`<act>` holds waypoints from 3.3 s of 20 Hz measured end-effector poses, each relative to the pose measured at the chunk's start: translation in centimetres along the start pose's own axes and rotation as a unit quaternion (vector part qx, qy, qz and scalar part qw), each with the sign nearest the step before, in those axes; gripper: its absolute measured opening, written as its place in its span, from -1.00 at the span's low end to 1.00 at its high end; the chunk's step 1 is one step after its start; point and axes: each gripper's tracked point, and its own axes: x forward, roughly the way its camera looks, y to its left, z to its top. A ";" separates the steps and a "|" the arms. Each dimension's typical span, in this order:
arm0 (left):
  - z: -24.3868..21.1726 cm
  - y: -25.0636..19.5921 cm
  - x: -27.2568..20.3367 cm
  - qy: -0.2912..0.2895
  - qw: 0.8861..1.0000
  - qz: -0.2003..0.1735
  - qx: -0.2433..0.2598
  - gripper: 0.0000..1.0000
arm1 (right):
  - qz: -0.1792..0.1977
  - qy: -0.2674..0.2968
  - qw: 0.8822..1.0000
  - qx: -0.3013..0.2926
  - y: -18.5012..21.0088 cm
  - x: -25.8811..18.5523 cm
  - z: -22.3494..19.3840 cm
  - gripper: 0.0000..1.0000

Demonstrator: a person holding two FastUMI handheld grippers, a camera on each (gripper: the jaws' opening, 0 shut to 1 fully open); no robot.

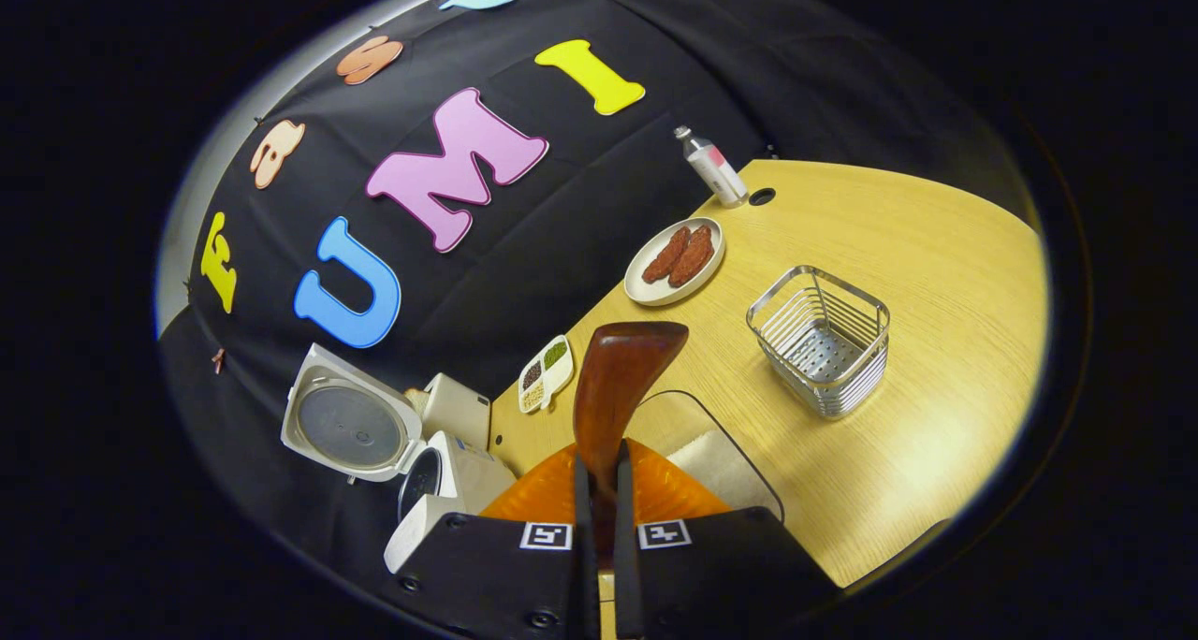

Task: Close the left gripper, press the button to open the rice cooker; take a wooden spoon from the chopstick holder with the right hand, scoop a spoonful of rice and pour it into the rice cooker, then put the wooden spoon back into the chopstick holder.

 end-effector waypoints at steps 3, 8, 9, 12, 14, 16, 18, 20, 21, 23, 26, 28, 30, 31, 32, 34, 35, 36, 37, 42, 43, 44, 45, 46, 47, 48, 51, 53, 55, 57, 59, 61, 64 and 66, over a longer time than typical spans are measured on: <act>0.0 0.2 0.1 -0.002 1.000 -0.002 -0.002 0.91 | 0.005 -0.006 1.000 0.006 0.6 -0.5 0.9 -0.77; -0.2 0.3 0.3 -0.002 1.000 -0.006 -0.007 0.91 | 0.022 -0.013 0.999 0.025 2.6 -1.6 2.3 -0.79; -0.3 0.3 0.3 -0.003 1.000 -0.007 -0.010 0.91 | 0.026 -0.015 0.999 0.027 3.1 -1.9 2.7 -0.78; -0.4 0.4 0.4 -0.004 1.000 -0.010 -0.013 0.91 | 0.037 -0.012 0.999 0.035 5.0 -2.3 3.2 -0.78; -0.5 0.3 0.2 -0.004 1.000 -0.011 -0.011 0.91 | 0.048 -0.008 0.998 0.041 6.6 -2.4 3.3 -0.79; -0.6 0.5 0.3 -0.004 1.000 -0.011 -0.013 0.91 | 0.058 -0.004 0.997 0.042 8.5 -2.4 2.8 -0.79; -0.7 0.6 0.3 -0.004 1.000 -0.011 -0.018 0.91 | 0.069 0.001 0.996 0.048 10.4 -2.3 2.3 -0.79; -1.0 0.9 0.3 -0.003 1.000 -0.008 -0.022 0.91 | 0.085 0.008 0.994 0.062 12.9 -2.1 1.5 -0.79; -1.2 1.1 0.3 -0.002 1.000 -0.006 -0.023 0.91 | 0.093 0.012 0.993 0.069 14.1 -2.0 1.1 -0.77; -1.4 1.7 0.2 0.000 1.000 -0.001 -0.026 0.91 | 0.106 0.019 0.991 0.077 16.4 -1.3 0.2 -0.78; -1.7 2.6 0.2 0.001 1.000 0.007 -0.030 0.91 | 0.126 0.026 0.988 0.084 20.1 0.0 -1.2 -0.78; -1.6 3.1 0.3 -0.001 1.000 0.015 -0.024 0.91 | 0.138 0.029 0.986 0.086 22.4 1.0 -2.2 -0.77; -1.1 3.2 0.2 -0.006 1.000 0.015 -0.020 0.91 | 0.143 0.035 0.986 0.077 24.5 2.3 -3.5 -0.79; -1.1 3.2 0.3 -0.008 1.000 0.014 -0.018 0.91 | 0.145 0.035 0.986 0.071 25.5 2.8 -4.0 -0.79; -1.0 3.2 0.3 -0.010 1.000 0.013 -0.016 0.90 | 0.147 0.035 0.986 0.065 26.5 3.5 -4.5 -0.78; -1.0 3.0 0.5 -0.010 1.000 0.008 -0.012 0.91 | 0.150 0.036 0.987 0.052 28.2 5.0 -5.6 -0.79; -1.3 3.0 0.5 -0.008 1.000 0.007 -0.011 0.92 | 0.151 0.036 0.987 0.043 28.8 5.6 -6.1 -0.79; -1.5 2.9 0.5 -0.005 1.000 0.005 -0.012 0.91 | 0.149 0.035 0.988 0.030 29.2 6.4 -6.4 -0.79; -1.7 2.9 0.6 -0.001 1.000 0.004 -0.015 0.92 | 0.144 0.034 0.989 0.014 29.3 7.1 -6.9 -0.79; -2.0 3.1 1.1 0.007 1.000 0.003 -0.023 0.91 | 0.139 0.035 0.987 -0.072 31.7 9.7 -8.7 -0.79; -2.3 3.2 1.1 0.010 1.000 0.005 -0.022 0.91 | 0.139 0.033 0.986 -0.091 32.1 10.0 -8.9 -0.79; -2.4 3.5 1.2 0.013 1.000 0.007 -0.022 0.91 | 0.140 0.031 0.983 -0.115 32.5 10.3 -9.1 -0.79; -2.3 3.6 1.2 0.013 1.000 0.008 -0.022 0.91 | 0.138 0.028 0.980 -0.142 33.0 10.5 -9.5 -0.79; -2.2 3.9 1.1 0.013 1.000 0.010 -0.023 0.92 | 0.135 0.025 0.976 -0.168 33.3 10.7 -9.7 -0.79; -2.3 3.9 1.0 0.013 1.000 0.011 -0.024 0.92 | 0.131 0.022 0.972 -0.194 33.5 10.9 -10.1 -0.79; -2.2 3.9 0.9 0.013 1.000 0.012 -0.025 0.96 | 0.127 0.018 0.967 -0.218 33.8 11.1 -10.3 -0.78; -2.0 4.2 0.8 0.009 0.999 0.016 -0.027 0.91 | 0.135 0.016 0.951 -0.277 35.1 11.4 -11.4 -0.79; -2.1 4.2 0.6 0.009 0.999 0.015 -0.029 0.91 | 0.140 0.012 0.942 -0.303 35.6 11.2 -11.8 -0.78; -2.4 4.2 0.6 0.010 0.999 0.015 -0.033 0.92 | 0.143 0.007 0.935 -0.324 36.0 11.0 -11.9 -0.79; -2.4 4.3 0.5 0.010 0.999 0.015 -0.036 0.91 | 0.150 0.006 0.924 -0.351 36.5 10.9 -12.5 -0.79; -2.5 4.3 0.3 0.010 0.999 0.016 -0.038 0.91 | 0.155 -0.001 0.909 -0.387 36.8 10.5 -12.6 -0.78; -2.7 4.4 0.2 0.010 0.999 0.016 -0.041 0.91 | 0.162 -0.008 0.897 -0.412 37.4 10.1 -12.8 -0.79; -3.1 4.5 -0.7 0.010 0.999 0.016 -0.044 0.91 | 0.172 -0.022 0.876 -0.450 38.2 9.7 -12.6 -0.79; -3.1 4.5 -1.0 0.010 0.999 0.016 -0.045 0.91 | 0.183 -0.035 0.852 -0.489 38.9 9.3 -12.8 -0.79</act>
